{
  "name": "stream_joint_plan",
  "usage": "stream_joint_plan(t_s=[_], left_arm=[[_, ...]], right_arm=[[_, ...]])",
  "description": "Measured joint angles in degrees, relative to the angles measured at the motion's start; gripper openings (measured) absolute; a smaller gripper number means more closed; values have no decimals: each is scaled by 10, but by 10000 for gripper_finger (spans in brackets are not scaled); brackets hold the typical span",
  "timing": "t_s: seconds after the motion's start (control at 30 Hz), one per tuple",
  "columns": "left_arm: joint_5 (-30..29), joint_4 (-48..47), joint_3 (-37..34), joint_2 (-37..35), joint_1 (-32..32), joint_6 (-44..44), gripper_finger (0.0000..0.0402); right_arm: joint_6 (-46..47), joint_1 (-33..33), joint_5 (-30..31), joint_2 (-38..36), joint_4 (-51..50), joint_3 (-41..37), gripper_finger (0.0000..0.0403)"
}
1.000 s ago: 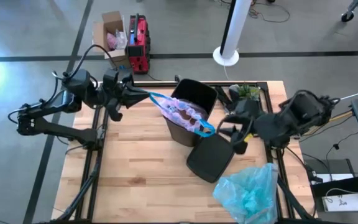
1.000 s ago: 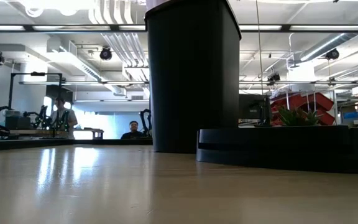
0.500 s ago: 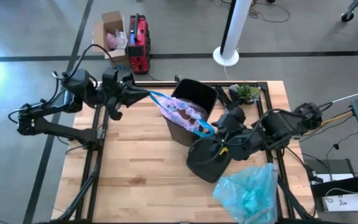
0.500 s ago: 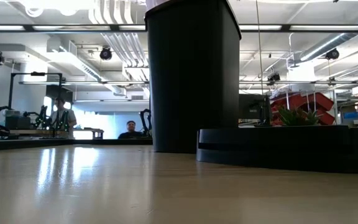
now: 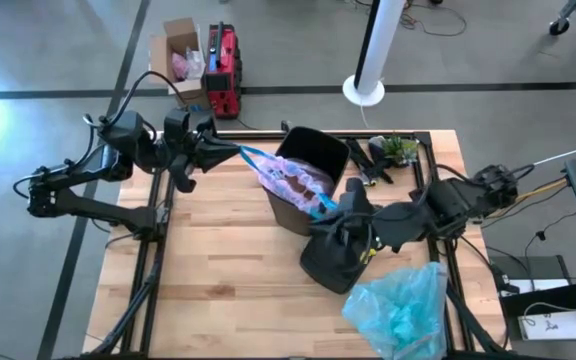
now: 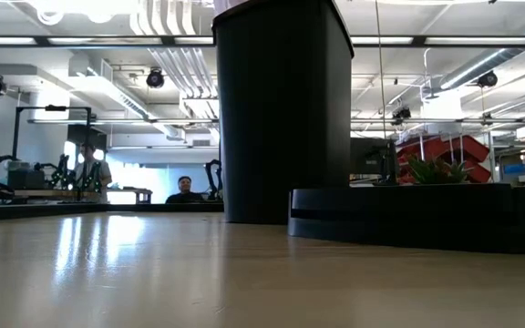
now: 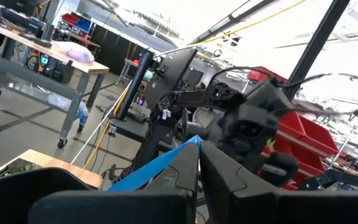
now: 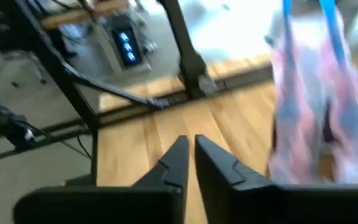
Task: Place trash/remove bag and relplace
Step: Remove the pink trash bag from the black trash bin
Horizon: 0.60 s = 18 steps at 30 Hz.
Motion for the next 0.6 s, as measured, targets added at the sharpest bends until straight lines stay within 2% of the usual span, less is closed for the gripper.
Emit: stream_joint_plan(t_s=[0.1, 0.2, 0.37, 0.6], left_arm=[[2, 0, 0, -1, 0, -1, 0], [5, 0, 0, -3, 0, -1, 0], [5, -1, 0, -7, 0, -3, 0], [5, -1, 0, -8, 0, 0, 0]], right_arm=[[-16, -4, 2, -1, 14, 4, 24], [-3, -4, 9, -3, -23, 16, 42], [86, 7, 56, -19, -136, 65, 89], [241, 30, 29, -31, -309, 83, 186]])
